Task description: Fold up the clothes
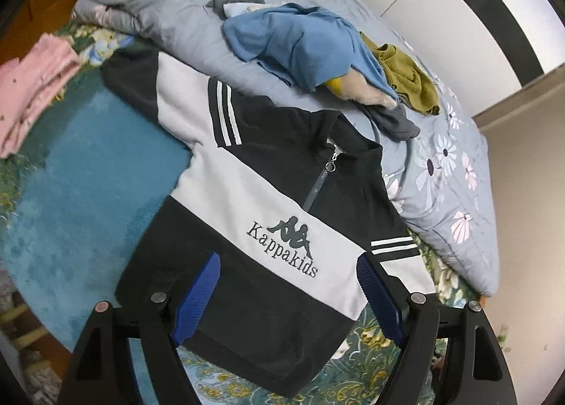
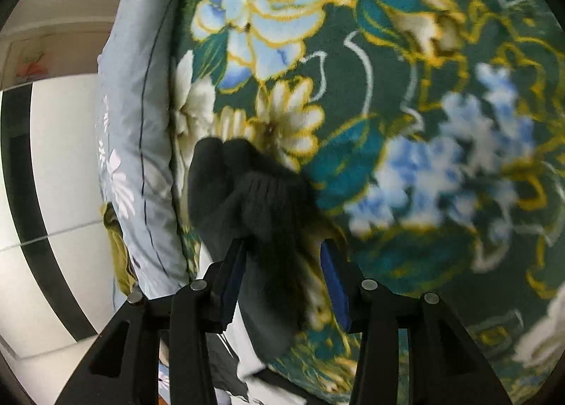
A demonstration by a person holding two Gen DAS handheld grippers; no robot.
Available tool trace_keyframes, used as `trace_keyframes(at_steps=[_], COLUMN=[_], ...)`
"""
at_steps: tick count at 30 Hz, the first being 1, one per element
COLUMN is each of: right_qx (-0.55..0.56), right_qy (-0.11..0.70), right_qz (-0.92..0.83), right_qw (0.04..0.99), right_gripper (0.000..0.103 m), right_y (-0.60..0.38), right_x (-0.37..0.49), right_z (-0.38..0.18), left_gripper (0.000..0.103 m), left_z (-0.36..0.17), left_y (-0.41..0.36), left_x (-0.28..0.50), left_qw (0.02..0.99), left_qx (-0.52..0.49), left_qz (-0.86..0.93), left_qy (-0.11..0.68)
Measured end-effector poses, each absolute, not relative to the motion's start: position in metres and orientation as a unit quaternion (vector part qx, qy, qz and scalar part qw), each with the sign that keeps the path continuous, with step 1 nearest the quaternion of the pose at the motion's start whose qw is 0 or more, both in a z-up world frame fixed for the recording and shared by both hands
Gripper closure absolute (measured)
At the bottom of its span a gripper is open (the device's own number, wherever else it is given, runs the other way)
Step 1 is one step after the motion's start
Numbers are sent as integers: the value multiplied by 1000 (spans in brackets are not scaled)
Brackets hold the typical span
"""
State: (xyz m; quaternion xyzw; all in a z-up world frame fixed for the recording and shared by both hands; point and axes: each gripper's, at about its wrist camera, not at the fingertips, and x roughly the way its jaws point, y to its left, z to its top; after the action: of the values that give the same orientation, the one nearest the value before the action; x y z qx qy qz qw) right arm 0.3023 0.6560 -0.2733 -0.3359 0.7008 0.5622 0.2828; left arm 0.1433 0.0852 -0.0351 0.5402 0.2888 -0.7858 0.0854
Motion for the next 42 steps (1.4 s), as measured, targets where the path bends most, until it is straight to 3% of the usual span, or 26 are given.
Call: trace_keyframes(at_steps=[3,5,8,12,17,24,25,28,31,42], right_qx=[-330,-322,-327,-330,-410,-432,-432,-438,-435,-595], right_qy=[713,722,704,645,563,573,573,551,532,480], right_qz=[559,561,592,648,662,636,636,648,664,643], right_qw=[264,245,218,236,278,284,284,291,294,55], right_gripper=[60,78,89,93,93,90,88,71,69,69], right_y=[662,664,667,675,671,667,668,671,663,410], right_x=[292,284,270,279,287,282,283,289,297,311], right_z=[-283,-286,-271,-229,-226,-246,-244,-231,-216,-251], left_gripper=[20,20,20,20,20,20,20,20,20,20], left_z=[-25,-19,-15,-14,-17,-30,-30,-32,-39,-142], left_y=[91,96,108,125,136,105,99,77,54,-29], left_x=[138,133,122,111,113,134,138,153,170,225], left_qw=[94,97,86,62,50,82,86,101,114,112], left_qx=[544,545,545,548,563,566,564,557,555,642], left_qz=[-789,-792,-794,-797,-798,-787,-787,-786,-781,-712], left_qy=[269,258,254,248,209,231,234,247,263,262])
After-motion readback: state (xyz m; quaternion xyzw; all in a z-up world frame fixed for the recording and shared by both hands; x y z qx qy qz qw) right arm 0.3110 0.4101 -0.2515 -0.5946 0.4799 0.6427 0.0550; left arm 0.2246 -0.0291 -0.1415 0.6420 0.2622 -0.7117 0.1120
